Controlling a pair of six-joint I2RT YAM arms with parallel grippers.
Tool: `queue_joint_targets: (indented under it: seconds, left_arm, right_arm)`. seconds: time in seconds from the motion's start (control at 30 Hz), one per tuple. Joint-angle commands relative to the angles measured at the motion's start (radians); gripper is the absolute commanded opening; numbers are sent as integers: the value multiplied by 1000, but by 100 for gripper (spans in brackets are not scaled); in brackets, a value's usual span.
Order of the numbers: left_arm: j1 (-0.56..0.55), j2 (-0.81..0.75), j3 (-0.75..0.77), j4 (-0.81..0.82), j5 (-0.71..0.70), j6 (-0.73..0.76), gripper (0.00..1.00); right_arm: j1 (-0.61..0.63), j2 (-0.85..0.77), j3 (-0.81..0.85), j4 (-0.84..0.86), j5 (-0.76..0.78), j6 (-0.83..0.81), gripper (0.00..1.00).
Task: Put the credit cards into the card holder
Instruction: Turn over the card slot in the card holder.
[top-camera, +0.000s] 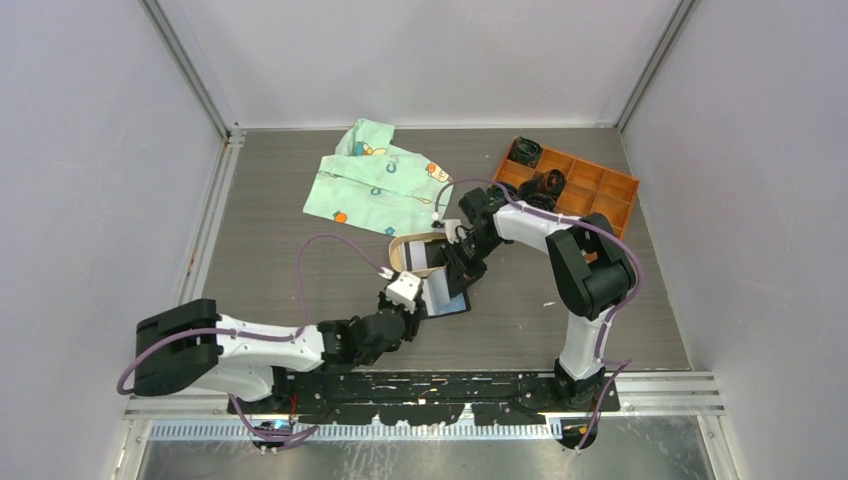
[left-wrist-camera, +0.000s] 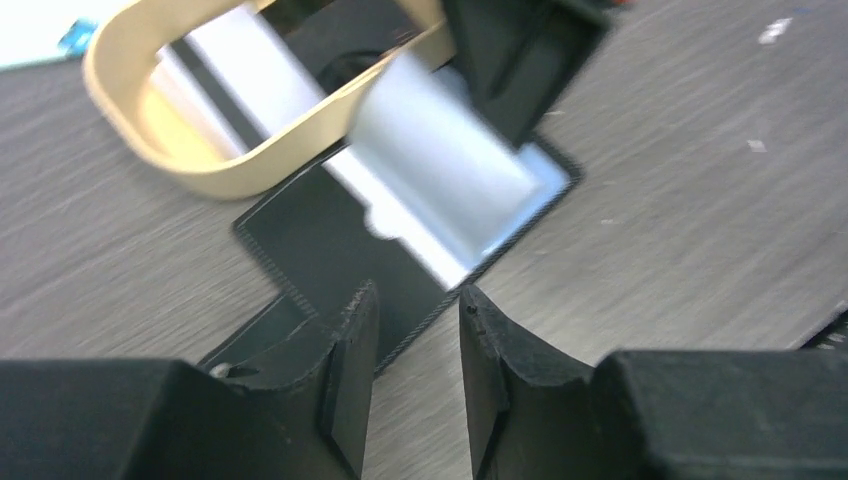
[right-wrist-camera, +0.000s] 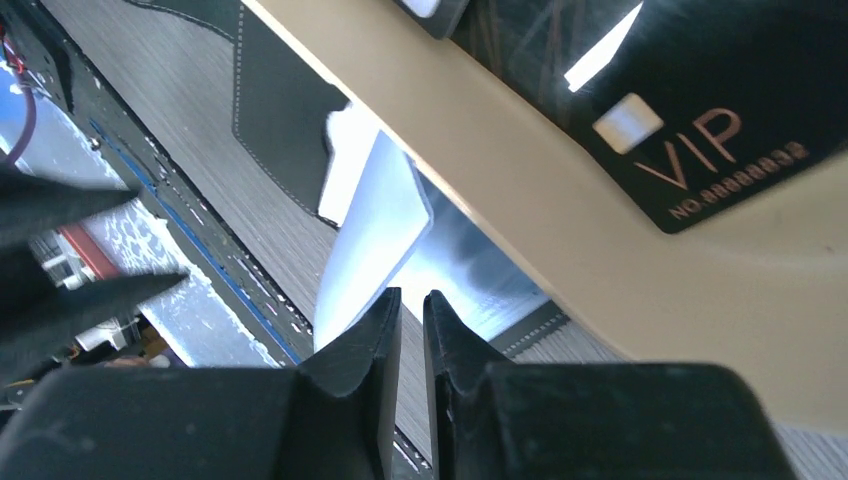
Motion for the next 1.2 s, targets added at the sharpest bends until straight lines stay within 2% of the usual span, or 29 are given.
queue_joint_targets:
  seconds: [0.0, 0.07, 0.2, 0.3, 0.6, 0.67, 0.8, 0.97, 1.17]
  left_arm:
    - [95, -70, -59, -195, 55, -206, 36]
    - [126, -84, -78, -195, 82, -225, 34]
    - [144, -111, -119, -157, 72, -246, 23]
    - [143, -168, -138, -188, 70, -265, 18]
    - [143, -556, -174, -469, 129, -334, 19]
    - [144, -638, -199, -469, 164, -352, 19]
    - [145, -735, -265, -313, 234, -381, 21]
    - [146, -679, -251, -193, 235, -345, 18]
    - [162, -430, -214, 45, 249, -322, 14]
  right_arm:
    - [47, -15, 39, 51, -42, 32, 20]
    - [69, -18, 47, 62, -40, 39, 21]
    - [115, 0, 90, 75, 4, 50, 21]
    - [148, 40, 139, 72, 37, 54, 21]
    - [237, 206, 300, 17, 101, 38, 23]
    - [256, 232, 309, 0, 105, 18, 23]
    - [264, 246, 346, -59, 57, -45, 26]
    - [265, 223, 350, -143, -52, -167, 30]
    - [256, 171, 347, -215, -100, -283, 32]
